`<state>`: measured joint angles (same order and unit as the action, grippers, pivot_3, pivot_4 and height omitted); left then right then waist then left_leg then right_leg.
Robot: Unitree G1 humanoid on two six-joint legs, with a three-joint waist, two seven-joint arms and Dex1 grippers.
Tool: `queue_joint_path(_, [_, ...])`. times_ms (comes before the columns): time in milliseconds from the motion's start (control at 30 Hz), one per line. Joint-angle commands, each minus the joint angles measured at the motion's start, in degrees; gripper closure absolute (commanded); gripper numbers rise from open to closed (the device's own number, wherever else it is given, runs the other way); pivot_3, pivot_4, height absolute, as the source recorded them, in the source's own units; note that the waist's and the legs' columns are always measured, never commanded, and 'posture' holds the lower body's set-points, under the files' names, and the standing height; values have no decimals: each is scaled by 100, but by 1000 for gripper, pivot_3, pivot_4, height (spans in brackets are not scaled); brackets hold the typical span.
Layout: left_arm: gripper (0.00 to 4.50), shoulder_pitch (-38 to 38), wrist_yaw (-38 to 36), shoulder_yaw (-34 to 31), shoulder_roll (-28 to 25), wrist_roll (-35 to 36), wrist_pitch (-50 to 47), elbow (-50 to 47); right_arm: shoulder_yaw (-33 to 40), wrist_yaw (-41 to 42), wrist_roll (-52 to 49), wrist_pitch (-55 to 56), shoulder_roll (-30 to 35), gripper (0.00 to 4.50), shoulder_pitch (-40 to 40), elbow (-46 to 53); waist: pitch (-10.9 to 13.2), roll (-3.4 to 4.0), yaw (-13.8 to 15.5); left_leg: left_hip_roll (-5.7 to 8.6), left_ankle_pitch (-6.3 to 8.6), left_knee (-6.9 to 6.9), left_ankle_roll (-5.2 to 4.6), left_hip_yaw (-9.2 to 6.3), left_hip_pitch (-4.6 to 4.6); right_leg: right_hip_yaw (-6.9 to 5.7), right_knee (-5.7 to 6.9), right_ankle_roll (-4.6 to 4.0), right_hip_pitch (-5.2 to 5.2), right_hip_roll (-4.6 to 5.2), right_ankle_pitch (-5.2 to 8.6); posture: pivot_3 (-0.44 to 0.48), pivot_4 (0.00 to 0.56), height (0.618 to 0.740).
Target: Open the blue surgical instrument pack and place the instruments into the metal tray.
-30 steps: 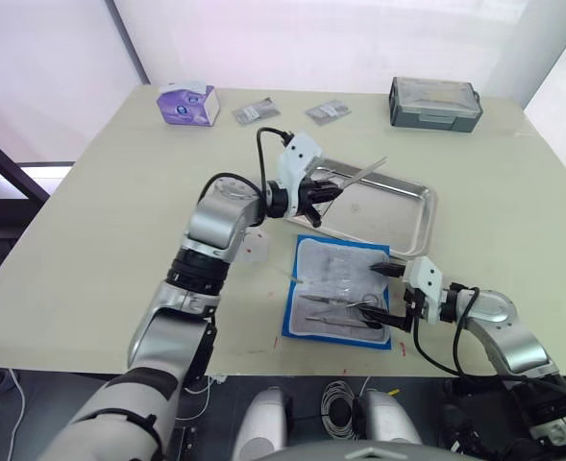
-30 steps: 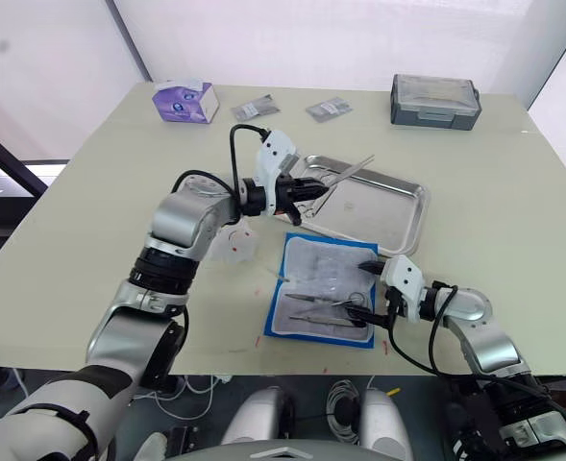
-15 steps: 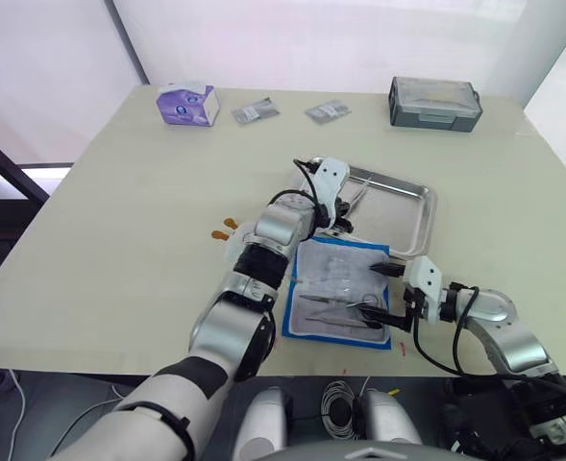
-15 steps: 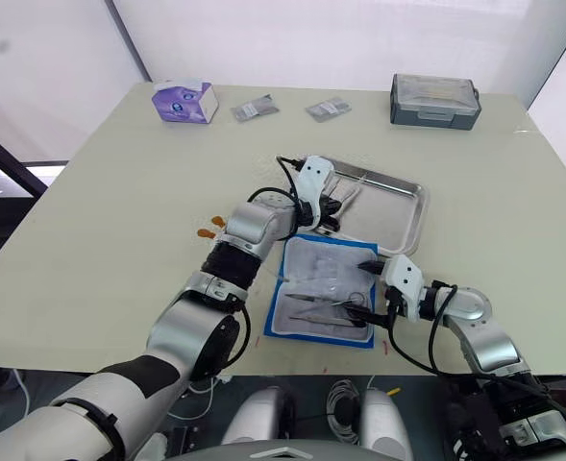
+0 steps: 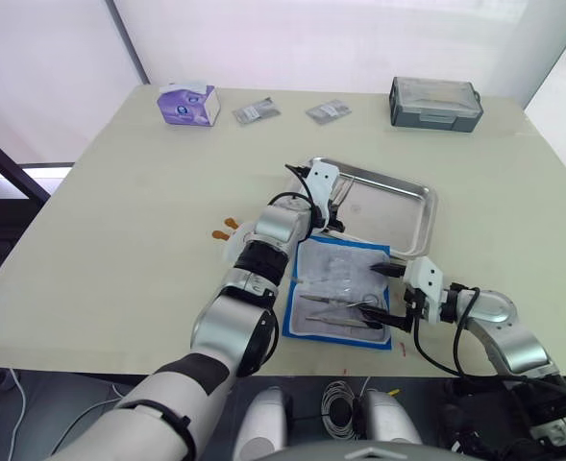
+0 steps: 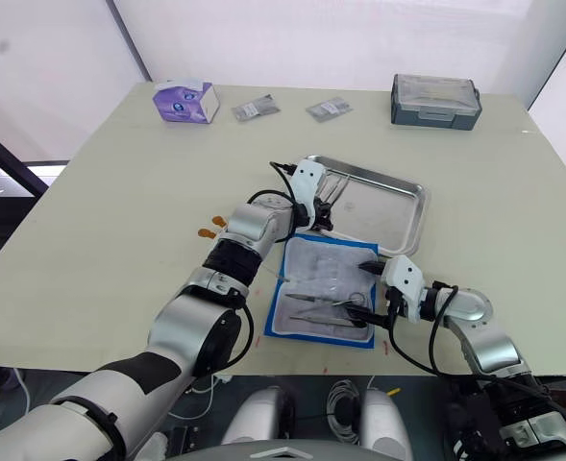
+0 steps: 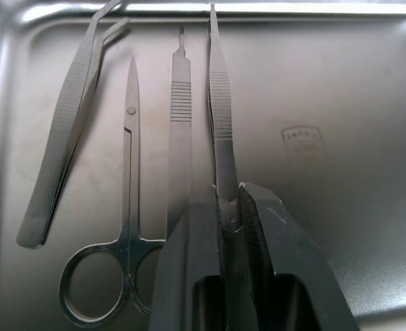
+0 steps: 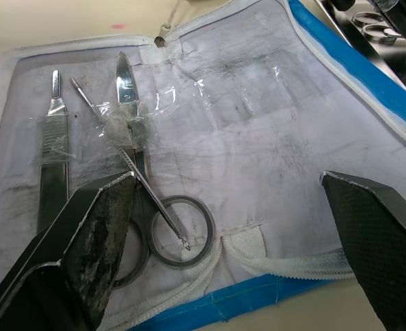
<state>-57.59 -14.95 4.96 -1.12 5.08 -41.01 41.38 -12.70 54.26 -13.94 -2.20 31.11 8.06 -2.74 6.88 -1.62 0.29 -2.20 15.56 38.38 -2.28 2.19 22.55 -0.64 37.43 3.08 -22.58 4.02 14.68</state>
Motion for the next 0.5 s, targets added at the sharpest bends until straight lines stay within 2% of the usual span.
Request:
queue_joint_path(33, [3306, -59, -29, 8, 13, -37, -91, -318, -313, -123, 583, -308, 109, 0, -298, -607, 0, 0, 0, 0, 0, 0, 0, 0, 0, 0, 0, 0, 0, 0, 0, 0, 150, 727])
queue_joint_path(300, [3306, -16, -308, -20, -152, 76, -386, -1126, -325, -134, 585, -309, 79, 0, -283, -626, 0, 0, -3, 0, -4, 0, 7, 0, 0, 0, 0, 0, 0, 0, 0, 0, 150, 727])
queue_joint_path(500, [3306, 366, -1373, 146, -690, 255, 283, -2167, -330, -140, 585, -307, 53, 0, -274, -638, 0, 3, -23, -1, -9, -2, 16, -1, -1, 1, 1, -1, 0, 0, 0, 0, 150, 727])
